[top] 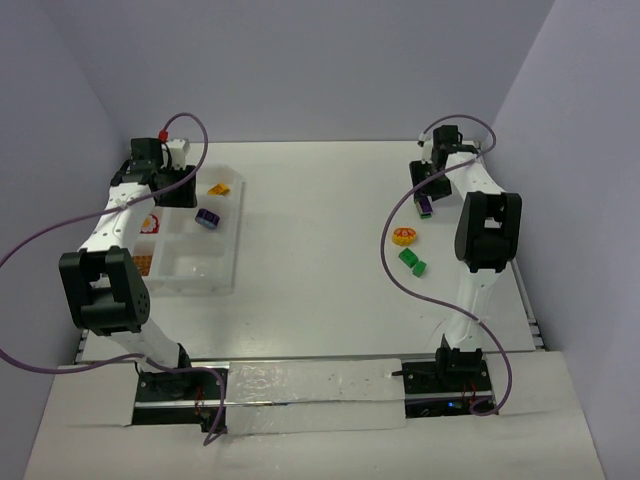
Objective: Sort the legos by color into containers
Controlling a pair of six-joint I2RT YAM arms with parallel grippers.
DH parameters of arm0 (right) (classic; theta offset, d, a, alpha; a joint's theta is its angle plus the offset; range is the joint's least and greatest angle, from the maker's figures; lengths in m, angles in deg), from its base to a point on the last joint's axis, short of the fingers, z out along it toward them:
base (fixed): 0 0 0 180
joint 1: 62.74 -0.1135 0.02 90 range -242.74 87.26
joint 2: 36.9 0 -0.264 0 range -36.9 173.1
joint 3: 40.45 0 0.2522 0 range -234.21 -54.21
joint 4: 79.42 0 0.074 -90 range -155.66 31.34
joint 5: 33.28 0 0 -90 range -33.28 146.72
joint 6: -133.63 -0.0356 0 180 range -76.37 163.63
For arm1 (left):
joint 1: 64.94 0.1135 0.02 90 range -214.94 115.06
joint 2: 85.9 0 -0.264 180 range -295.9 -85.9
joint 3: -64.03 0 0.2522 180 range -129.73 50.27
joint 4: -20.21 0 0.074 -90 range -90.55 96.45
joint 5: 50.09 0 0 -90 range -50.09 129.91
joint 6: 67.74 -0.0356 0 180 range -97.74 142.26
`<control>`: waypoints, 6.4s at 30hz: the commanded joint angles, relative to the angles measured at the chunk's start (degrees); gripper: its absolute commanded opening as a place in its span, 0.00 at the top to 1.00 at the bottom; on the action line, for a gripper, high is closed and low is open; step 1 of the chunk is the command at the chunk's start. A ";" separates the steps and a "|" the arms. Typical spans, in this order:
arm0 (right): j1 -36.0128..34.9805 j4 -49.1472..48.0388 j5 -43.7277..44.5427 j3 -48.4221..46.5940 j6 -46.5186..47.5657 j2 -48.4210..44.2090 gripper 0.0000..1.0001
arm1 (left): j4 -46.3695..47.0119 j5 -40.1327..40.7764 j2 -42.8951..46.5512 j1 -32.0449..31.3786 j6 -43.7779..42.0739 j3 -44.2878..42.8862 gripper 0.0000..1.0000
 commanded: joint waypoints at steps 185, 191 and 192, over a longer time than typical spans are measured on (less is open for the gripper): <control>-46.09 -14.45 -21.12 -8.04 11.65 -17.55 1.00 | 8.80 -54.78 4.09 -9.77 29.26 -1.88 0.64; -46.09 -13.13 -16.80 -8.46 10.45 -17.22 0.56 | 7.98 -55.40 4.77 -7.90 28.06 -1.59 1.00; -46.07 -12.80 -15.36 -8.28 9.95 -17.33 0.44 | 7.65 -54.45 5.01 -6.52 27.33 -1.74 1.00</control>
